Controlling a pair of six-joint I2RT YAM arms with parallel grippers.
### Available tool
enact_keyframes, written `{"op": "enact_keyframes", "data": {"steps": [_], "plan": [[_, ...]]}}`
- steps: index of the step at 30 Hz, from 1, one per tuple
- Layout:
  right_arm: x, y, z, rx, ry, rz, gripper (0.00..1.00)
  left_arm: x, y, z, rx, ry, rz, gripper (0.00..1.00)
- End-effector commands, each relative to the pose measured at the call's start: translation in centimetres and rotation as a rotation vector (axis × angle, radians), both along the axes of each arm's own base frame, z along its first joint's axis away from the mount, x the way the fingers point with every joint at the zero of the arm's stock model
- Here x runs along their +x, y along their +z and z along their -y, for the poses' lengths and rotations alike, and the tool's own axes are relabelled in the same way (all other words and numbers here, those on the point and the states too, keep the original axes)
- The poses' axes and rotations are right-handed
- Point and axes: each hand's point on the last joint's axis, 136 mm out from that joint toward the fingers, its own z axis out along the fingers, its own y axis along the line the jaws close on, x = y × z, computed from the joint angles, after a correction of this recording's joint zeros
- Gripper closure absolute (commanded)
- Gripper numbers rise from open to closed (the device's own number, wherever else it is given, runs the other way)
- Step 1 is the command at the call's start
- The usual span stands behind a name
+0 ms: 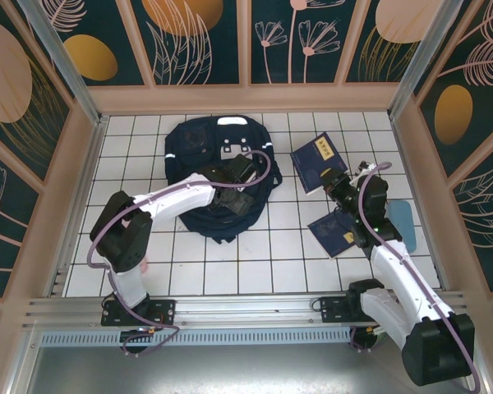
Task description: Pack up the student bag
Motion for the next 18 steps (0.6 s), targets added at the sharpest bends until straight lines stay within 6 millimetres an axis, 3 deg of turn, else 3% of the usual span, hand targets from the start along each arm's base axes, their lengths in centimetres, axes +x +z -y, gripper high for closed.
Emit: {"op": "enact_keyframes", "data": {"steps": [1, 6, 9, 15, 18], "plan": [[-0.1, 1.8, -0.2, 0.036, 0.015, 0.071, 0.99, 0.6, 0.2, -0.4, 0.071, -0.024, 0.018, 0.28], [-0.2, 1.7, -0.2, 0.041, 0.016, 0.067, 0.99, 3.4, 0.9, -1.0, 0.144, 0.037, 0.137, 0.43], [-0.2, 1.8, -0.3, 0.042, 0.019, 0.068, 0.99, 4.1, 1.2, -0.7, 0.148, 0.031, 0.171, 0.45], [-0.5, 1.7, -0.2, 0.038, 0.017, 0.064, 0.99, 5.2, 3.0, -1.0, 0.154, 0.058, 0.246, 0.64], [-0.7, 1.3, -0.2, 0.034, 0.021, 0.054, 0.99, 5.2, 3.9, -0.8, 0.129, 0.057, 0.263, 0.78]]}}
